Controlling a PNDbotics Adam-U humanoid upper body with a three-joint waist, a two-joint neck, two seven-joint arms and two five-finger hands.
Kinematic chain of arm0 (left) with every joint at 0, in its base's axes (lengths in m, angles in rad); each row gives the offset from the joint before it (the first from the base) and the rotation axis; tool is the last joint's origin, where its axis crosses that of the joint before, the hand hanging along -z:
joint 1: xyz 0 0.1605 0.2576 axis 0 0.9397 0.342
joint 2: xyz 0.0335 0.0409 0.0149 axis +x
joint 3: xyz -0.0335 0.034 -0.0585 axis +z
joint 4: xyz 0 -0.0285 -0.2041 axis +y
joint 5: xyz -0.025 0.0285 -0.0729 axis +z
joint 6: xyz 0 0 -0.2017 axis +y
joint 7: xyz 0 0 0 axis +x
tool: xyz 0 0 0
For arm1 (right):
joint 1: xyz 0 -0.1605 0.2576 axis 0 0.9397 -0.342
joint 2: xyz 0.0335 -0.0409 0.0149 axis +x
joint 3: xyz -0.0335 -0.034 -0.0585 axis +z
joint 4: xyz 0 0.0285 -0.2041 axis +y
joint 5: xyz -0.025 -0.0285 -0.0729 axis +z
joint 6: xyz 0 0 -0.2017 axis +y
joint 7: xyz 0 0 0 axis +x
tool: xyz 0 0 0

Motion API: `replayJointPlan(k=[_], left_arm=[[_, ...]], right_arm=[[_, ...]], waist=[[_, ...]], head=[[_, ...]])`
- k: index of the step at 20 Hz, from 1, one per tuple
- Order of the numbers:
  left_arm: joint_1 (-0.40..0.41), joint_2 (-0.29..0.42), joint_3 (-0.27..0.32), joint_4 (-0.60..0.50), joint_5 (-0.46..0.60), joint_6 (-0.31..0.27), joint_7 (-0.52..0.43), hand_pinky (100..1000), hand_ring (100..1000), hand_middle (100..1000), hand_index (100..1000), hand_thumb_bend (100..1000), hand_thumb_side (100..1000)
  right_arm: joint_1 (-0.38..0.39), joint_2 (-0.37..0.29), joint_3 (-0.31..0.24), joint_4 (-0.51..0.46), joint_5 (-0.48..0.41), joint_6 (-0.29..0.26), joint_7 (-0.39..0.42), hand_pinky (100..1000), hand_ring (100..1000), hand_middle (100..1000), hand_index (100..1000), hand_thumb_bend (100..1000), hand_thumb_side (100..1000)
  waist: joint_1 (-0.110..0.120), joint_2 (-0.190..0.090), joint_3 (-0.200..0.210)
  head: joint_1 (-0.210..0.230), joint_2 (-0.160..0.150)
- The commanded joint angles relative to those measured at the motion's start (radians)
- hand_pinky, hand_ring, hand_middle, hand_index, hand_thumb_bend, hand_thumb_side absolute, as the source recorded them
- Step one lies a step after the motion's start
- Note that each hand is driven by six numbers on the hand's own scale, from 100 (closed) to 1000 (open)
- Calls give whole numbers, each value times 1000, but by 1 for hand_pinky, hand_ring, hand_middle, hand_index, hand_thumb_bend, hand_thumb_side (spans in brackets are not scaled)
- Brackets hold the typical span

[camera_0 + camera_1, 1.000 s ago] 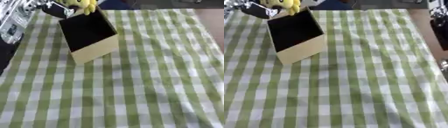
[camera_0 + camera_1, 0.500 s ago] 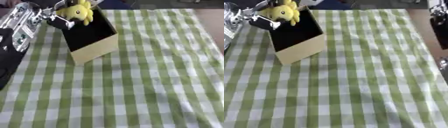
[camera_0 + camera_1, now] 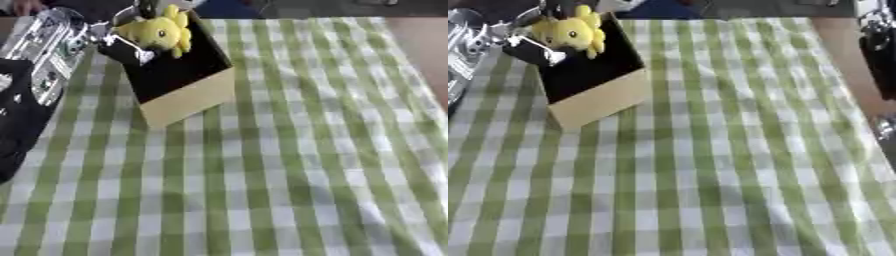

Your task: Pick up objects on the table and place them in the box.

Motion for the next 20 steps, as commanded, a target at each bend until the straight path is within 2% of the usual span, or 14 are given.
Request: replayJointPlan(k=[1, 2, 4, 7, 9, 15, 16, 17, 20], left_arm=[[-29, 2, 3, 1, -38, -12, -30, 645, 652, 676, 717, 600, 402], [-29, 1, 2, 10, -51, -15, -55, 691, 726, 739, 795, 715, 445], [-27, 0, 2, 24, -81, -18, -107, 762, 813, 806, 876, 862, 469], [-26, -1, 9, 25, -121, -21, -145, 789, 847, 825, 890, 986, 487], [-27, -3, 16, 19, -129, -25, -150, 772, 836, 812, 877, 954, 494], [-24, 3, 34, -22, -76, -11, -96, 708, 778, 755, 820, 759, 502], [-22, 7, 37, -37, -63, -2, -80, 705, 775, 752, 816, 744, 503], [-21, 11, 41, -56, -49, 7, -64, 703, 768, 743, 807, 685, 504], [-10, 34, 59, -145, 19, 39, -10, 715, 762, 738, 801, 646, 498]], right_arm=[[-10, -12, -6, -18, -6, 0, 3, 786, 802, 673, 814, 100, 1000], [-11, -11, -6, -18, -7, -1, 4, 786, 801, 672, 813, 100, 1000], [-11, -10, -7, -18, -8, -2, 3, 786, 802, 672, 814, 100, 1000], [-9, -10, -10, -18, -11, -1, -1, 786, 801, 672, 814, 100, 1000], [-9, -10, -11, -18, -12, 0, -2, 786, 802, 673, 814, 100, 1000], [-7, -10, -10, -18, -15, 4, -5, 786, 802, 672, 813, 100, 1000], [-6, -10, -11, -18, -15, 5, -5, 786, 802, 672, 813, 100, 1000], [-6, -11, -11, -18, -15, 5, -6, 787, 802, 673, 814, 100, 1000], [-5, -17, -12, -18, -14, 4, -7, 788, 802, 673, 814, 100, 1000]], waist=[[2, -20, -3], [2, -20, -4], [3, -21, -5], [3, -21, -6], [2, -22, -6], [-1, -25, 0], [-1, -26, 2], [-2, -27, 3], [-2, -31, 9]], head=[[-1, -3], [0, -3], [0, -2], [-3, 0], [-3, 2], [-3, 9], [-3, 10], [-2, 13], [-3, 22]])
